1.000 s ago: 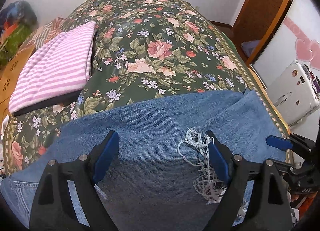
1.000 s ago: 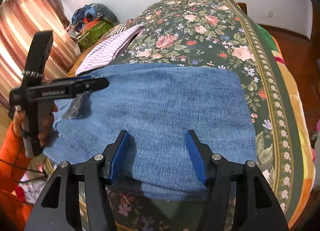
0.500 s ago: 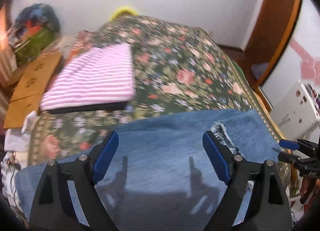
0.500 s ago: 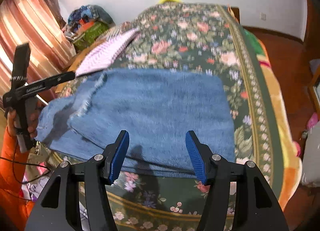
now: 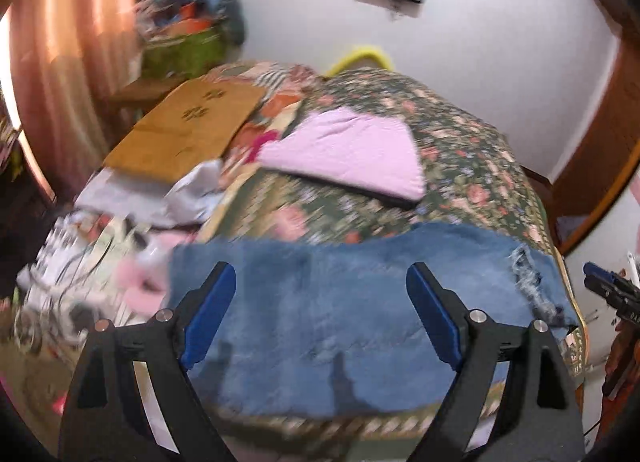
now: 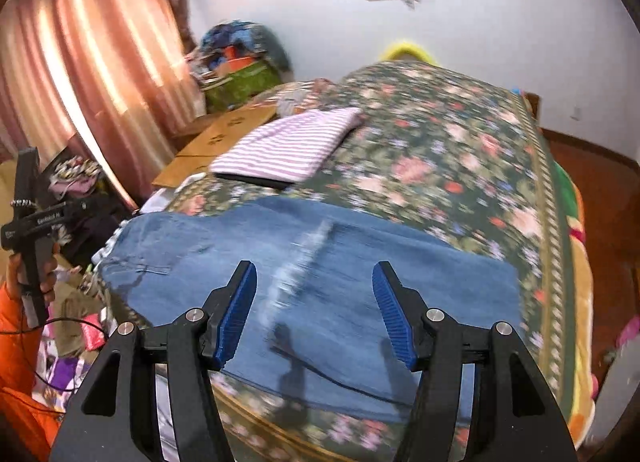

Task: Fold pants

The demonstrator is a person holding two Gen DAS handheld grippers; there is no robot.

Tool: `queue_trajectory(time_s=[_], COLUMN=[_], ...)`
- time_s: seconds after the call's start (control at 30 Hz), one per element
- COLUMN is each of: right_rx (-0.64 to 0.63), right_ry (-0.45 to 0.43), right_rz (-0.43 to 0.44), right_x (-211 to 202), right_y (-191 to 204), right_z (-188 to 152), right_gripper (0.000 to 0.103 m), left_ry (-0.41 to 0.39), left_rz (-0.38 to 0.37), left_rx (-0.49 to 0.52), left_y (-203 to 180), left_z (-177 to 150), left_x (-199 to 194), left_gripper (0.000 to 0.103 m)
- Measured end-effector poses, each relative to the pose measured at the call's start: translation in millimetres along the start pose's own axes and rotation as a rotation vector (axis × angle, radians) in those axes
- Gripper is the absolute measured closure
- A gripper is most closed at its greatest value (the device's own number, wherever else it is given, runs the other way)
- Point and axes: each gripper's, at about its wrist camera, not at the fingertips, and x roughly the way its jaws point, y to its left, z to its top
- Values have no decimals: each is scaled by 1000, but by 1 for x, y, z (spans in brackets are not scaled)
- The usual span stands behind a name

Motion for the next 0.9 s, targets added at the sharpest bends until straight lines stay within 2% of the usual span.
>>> queue_trajectory(time_s=[0.1, 0.27, 0.47, 0.53, 0.63, 0.9], right_rx=[-56, -139, -190, -196, -204, -196], right_ry=[7, 36, 70, 76, 82, 147], right_rz=[27, 67, 88, 92, 91, 67], right_x=[13, 37, 55, 57, 60, 79], right_y=[24, 59, 84, 88, 91, 85], right_z=[5, 6, 4, 3, 2, -3], right_gripper=[46, 46, 46, 46, 46, 46], left_ry=[30, 104, 224, 257, 288, 285], left_rz=[2, -65, -241, -277, -313, -386], left_rx=[-62, -187, -397, -461, -508, -585], left_y=[28, 57, 77, 83, 89, 93], left_z=[-23, -61, -98, -109, -118, -111], left_x=[-8, 3, 37, 48, 61, 82], left_gripper=[15, 15, 15, 15, 15, 12])
